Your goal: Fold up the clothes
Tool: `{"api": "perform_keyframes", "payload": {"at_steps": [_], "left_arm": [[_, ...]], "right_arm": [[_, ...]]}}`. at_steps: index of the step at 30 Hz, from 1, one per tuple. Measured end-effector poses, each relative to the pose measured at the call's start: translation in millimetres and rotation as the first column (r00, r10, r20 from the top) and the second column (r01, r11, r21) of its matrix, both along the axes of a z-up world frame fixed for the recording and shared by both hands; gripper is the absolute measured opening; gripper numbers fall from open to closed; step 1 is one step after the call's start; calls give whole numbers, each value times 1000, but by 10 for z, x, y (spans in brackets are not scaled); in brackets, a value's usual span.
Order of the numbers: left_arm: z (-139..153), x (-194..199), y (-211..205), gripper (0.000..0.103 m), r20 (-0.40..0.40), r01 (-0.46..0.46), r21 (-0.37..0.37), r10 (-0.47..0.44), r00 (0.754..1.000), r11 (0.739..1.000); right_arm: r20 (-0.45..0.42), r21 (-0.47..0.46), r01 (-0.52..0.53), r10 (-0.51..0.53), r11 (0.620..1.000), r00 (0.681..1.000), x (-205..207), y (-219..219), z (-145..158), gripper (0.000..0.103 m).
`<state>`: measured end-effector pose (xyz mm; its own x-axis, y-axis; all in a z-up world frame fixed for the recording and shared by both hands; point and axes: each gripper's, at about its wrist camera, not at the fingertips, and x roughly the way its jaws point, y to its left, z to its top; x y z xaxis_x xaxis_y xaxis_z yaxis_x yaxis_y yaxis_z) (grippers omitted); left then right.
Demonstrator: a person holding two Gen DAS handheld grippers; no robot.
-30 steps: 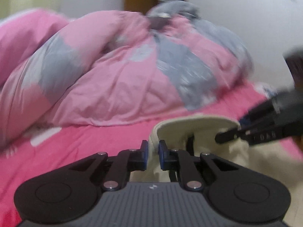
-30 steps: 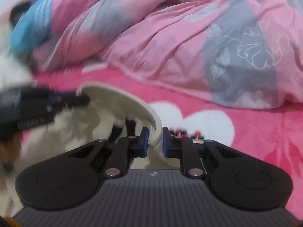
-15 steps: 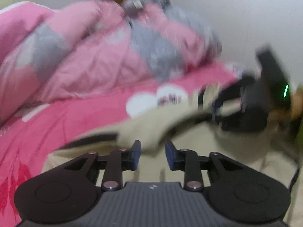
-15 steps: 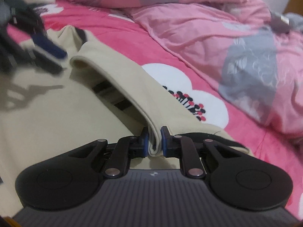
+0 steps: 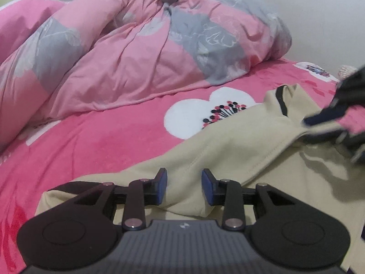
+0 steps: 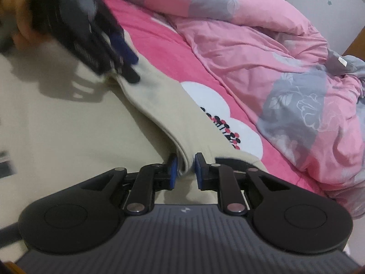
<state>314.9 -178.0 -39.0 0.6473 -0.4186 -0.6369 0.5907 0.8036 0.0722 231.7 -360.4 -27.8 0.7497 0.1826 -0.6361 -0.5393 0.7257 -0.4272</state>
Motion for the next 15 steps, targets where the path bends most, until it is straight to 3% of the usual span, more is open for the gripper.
{"api": "perform_keyframes", "payload": {"at_steps": [3, 4, 8, 11, 14, 15], "left_arm": [[-17, -43, 54, 35, 12, 32, 4, -32, 999, 999], [-16, -44, 52, 35, 15, 39, 7, -39, 999, 999], [-27, -75, 78, 35, 14, 34, 5, -34, 999, 999], [-13, -144, 91, 35, 29, 43, 31, -44, 999, 999], [83, -222, 166, 35, 39, 60, 15, -60, 997, 998], [142, -233, 205, 35, 49, 57, -12, -56, 997, 998]], "right_arm": [[-14, 173, -26, 29, 985, 999, -169, -226, 336, 17], [-18, 265, -10, 16, 964, 1000, -134, -314, 462, 17], [-95, 567, 128, -90, 814, 991, 323, -513, 695, 17], [-171, 593, 189, -106, 783, 980, 662, -345, 433, 17], [-257, 447, 240, -133, 862, 957, 821, -62, -154, 17], [-242, 433, 236, -140, 870, 960, 794, -22, -331, 17]]}}
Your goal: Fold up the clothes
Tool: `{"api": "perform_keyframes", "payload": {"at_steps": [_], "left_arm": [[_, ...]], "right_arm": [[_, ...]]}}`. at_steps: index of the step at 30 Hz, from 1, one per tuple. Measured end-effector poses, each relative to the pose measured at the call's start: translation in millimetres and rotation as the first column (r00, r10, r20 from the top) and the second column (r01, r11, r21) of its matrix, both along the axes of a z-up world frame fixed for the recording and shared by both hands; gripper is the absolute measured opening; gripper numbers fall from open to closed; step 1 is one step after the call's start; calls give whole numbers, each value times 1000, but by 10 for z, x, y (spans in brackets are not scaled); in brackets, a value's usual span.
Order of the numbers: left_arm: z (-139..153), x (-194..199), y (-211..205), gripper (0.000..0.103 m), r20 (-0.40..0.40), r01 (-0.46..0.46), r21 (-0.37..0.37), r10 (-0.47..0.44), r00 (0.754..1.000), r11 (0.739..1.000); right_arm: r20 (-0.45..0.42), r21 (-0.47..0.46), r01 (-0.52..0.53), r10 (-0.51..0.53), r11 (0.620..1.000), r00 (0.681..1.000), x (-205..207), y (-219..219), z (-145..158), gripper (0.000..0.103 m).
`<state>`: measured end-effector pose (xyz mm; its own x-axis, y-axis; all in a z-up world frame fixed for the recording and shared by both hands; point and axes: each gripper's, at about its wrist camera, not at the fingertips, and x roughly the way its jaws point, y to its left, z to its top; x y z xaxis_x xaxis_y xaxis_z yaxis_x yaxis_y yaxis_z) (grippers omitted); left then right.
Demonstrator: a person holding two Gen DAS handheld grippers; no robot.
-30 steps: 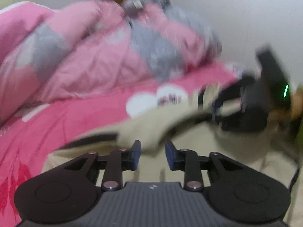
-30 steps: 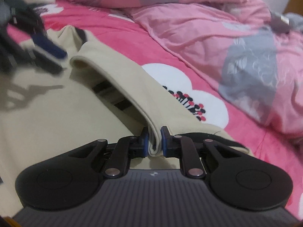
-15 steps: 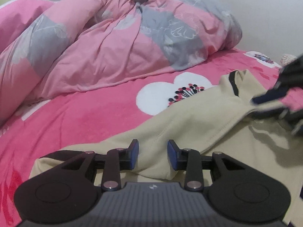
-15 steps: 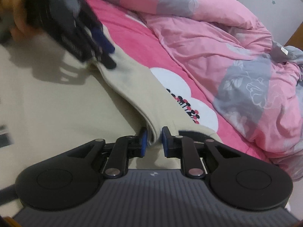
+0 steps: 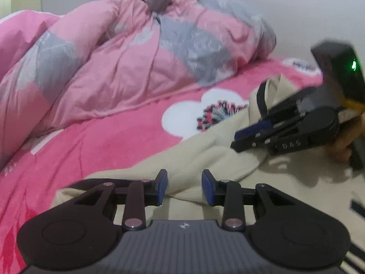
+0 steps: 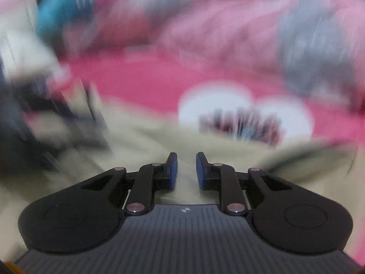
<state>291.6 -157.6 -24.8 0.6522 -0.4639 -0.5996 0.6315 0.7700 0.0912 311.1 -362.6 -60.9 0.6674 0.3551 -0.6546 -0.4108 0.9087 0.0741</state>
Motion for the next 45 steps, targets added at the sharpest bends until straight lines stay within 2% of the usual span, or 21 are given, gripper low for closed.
{"api": "perform_keyframes", "payload": {"at_steps": [1, 4, 6, 9, 13, 14, 16, 18, 21, 24, 26, 28, 30, 32, 36, 40, 45], "left_arm": [[60, -9, 39, 35, 9, -3, -28, 4, 1000, 1000], [206, 83, 82, 35, 4, -37, -131, 37, 999, 991], [216, 204, 52, 35, -30, -77, -146, 73, 997, 986], [73, 405, -16, 35, -91, -159, -67, 153, 984, 985], [-269, 420, -92, 35, -98, -125, 62, 130, 987, 990], [-263, 385, -114, 34, -76, -111, 87, 118, 990, 990], [-190, 369, -94, 33, -83, -117, 82, 124, 989, 990], [-83, 319, 21, 33, -86, -145, 12, 145, 986, 989], [39, 62, 127, 33, 4, -123, -43, 123, 992, 992], [50, -210, -22, 34, 86, -14, 27, 12, 996, 1000], [-49, -317, -183, 34, 88, 27, 103, -36, 995, 994], [-176, -355, -328, 32, 62, 28, 152, -38, 997, 988], [-241, -394, -381, 28, 70, 0, 153, -11, 997, 988], [-217, -448, -368, 28, 82, -8, 123, -2, 997, 992], [-149, -517, -342, 28, 98, 11, 10, -12, 995, 1000], [-292, -458, -431, 28, 28, 23, 37, -24, 999, 999], [-291, -392, -320, 27, -38, 2, -46, -3, 999, 999]], "right_arm": [[31, 21, 5, -6, 1000, 1000, -52, -19, -14, 17], [-2, 95, 40, -40, 995, 999, -51, -118, 44, 17], [-6, 105, 40, -40, 994, 999, -52, -125, 26, 17], [-4, 107, 42, -41, 993, 999, -73, -130, 28, 17], [3, 116, 40, -41, 992, 999, -56, -143, 20, 17], [2, 120, 39, -40, 992, 999, -44, -149, 11, 17], [3, 121, 39, -40, 992, 999, -44, -152, 15, 17], [5, 124, 39, -40, 991, 999, -45, -157, 11, 17], [9, 129, 40, -42, 991, 999, -51, -163, 1, 17], [10, 137, 41, -43, 990, 999, -52, -171, -6, 17], [10, 140, 42, -44, 989, 999, -52, -174, -7, 17], [12, 135, 42, -44, 990, 999, -54, -166, -4, 17], [15, 125, 42, -45, 991, 999, -60, -153, 1, 17], [18, 111, 42, -44, 993, 999, -66, -133, 10, 17], [27, 70, 40, -42, 997, 999, -82, -77, 27, 17], [31, 58, 45, -47, 997, 998, -91, -58, 28, 17], [14, 17, 45, -45, 999, 999, -55, 0, 114, 18]]}}
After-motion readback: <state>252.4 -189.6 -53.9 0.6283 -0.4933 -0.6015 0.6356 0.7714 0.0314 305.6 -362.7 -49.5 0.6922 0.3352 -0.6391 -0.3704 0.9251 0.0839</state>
